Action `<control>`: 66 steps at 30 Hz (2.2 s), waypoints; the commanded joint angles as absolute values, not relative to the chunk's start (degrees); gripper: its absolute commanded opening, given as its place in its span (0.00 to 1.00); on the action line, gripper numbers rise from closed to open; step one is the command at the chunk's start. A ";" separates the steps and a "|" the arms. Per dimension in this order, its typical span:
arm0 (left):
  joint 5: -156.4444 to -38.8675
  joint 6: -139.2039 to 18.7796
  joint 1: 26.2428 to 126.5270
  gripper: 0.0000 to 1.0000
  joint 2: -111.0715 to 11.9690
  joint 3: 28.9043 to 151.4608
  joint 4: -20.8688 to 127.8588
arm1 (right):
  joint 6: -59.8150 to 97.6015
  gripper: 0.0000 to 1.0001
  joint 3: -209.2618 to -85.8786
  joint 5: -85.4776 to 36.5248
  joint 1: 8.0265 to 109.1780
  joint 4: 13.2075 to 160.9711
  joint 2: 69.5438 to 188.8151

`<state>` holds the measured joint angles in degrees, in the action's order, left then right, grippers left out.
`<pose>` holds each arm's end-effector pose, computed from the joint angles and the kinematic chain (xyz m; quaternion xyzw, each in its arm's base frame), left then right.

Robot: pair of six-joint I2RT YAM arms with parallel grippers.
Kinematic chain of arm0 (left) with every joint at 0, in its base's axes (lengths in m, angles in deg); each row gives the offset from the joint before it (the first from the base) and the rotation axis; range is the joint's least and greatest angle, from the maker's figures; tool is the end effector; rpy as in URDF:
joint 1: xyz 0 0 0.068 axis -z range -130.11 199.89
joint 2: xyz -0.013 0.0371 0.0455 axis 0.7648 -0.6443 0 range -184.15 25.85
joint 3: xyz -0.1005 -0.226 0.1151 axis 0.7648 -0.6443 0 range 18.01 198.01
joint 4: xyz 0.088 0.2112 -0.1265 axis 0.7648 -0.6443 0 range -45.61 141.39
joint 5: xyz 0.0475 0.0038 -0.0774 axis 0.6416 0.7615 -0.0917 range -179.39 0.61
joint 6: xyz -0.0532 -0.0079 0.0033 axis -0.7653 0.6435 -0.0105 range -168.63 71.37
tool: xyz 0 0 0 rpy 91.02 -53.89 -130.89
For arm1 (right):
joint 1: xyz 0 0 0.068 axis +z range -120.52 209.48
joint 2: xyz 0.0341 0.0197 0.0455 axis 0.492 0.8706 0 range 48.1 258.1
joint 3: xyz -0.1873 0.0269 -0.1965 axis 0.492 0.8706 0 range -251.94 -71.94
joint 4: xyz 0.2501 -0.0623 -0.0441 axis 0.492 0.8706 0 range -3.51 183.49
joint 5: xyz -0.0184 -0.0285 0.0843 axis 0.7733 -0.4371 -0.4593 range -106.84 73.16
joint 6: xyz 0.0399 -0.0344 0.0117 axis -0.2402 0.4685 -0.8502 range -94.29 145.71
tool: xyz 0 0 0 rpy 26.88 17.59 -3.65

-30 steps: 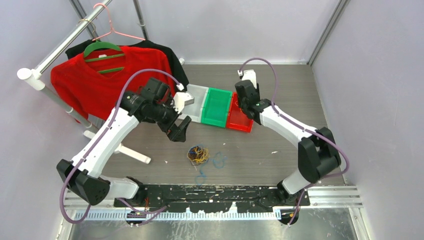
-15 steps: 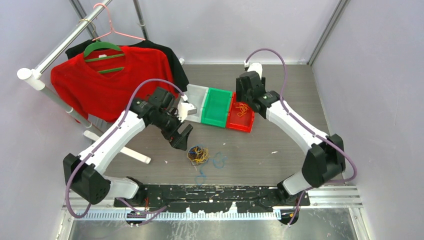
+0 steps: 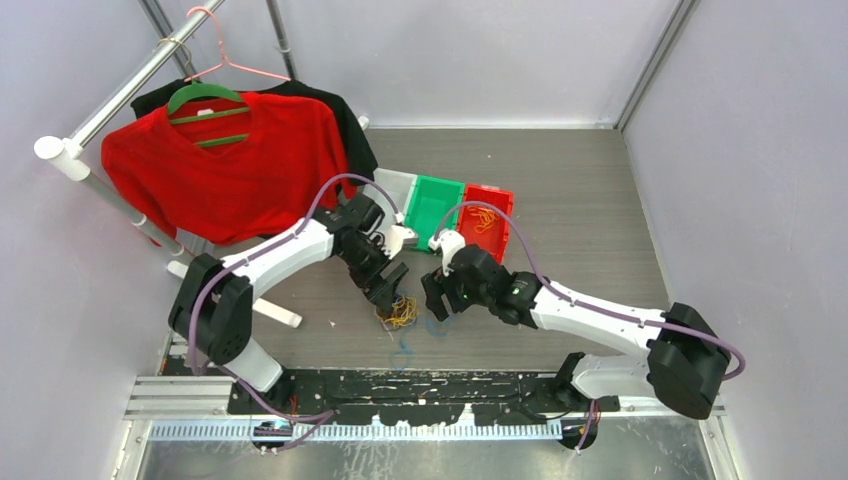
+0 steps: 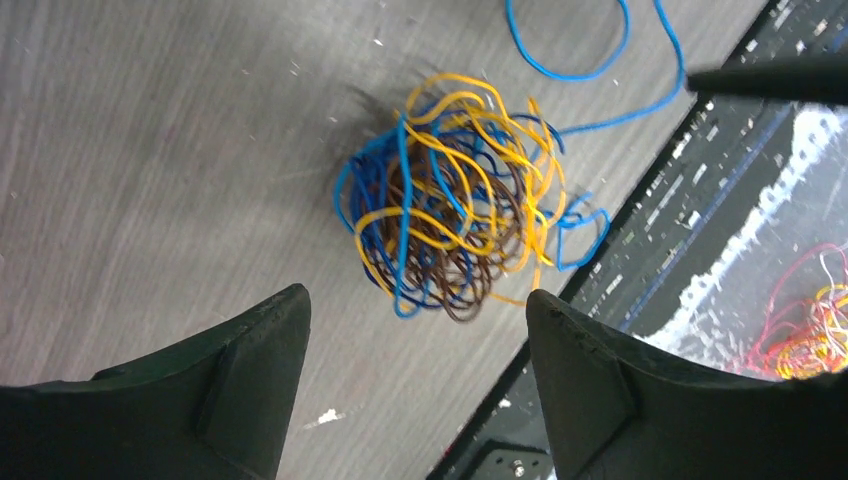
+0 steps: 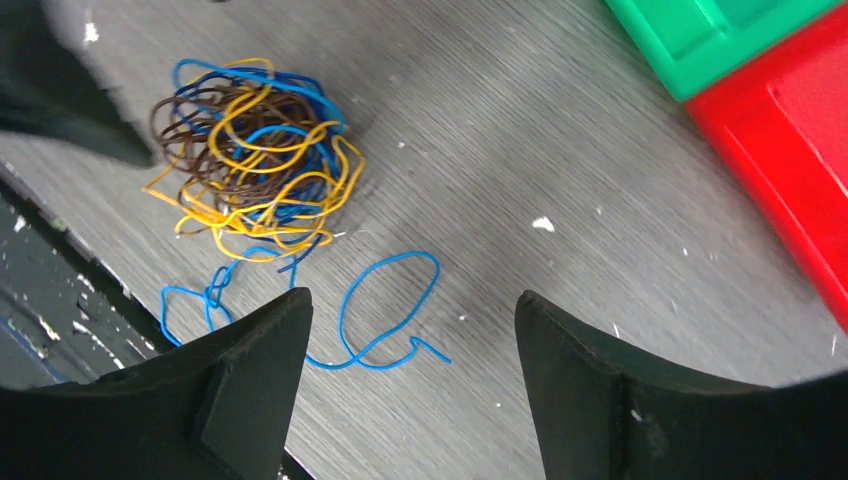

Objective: Untangle the cables

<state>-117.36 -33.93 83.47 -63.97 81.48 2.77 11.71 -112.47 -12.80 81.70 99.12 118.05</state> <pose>0.2346 -0.1758 0.2207 0.4223 0.8650 -0.2571 0.0858 0.1573 0.1991 0.2201 -0.2855 0.8675 0.1950 0.3577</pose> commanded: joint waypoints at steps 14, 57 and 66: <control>-114.43 -41.71 81.41 0.38 -67.55 75.50 21.15 | 22.64 0.77 -109.42 -31.18 83.11 82.77 123.30; -112.66 -33.81 78.45 0.00 -39.19 65.30 13.46 | 8.51 0.01 -142.31 -17.91 65.75 88.38 125.71; -113.08 -26.09 77.57 0.00 -35.62 67.38 5.96 | 3.14 0.01 -153.77 -15.42 65.77 80.81 145.29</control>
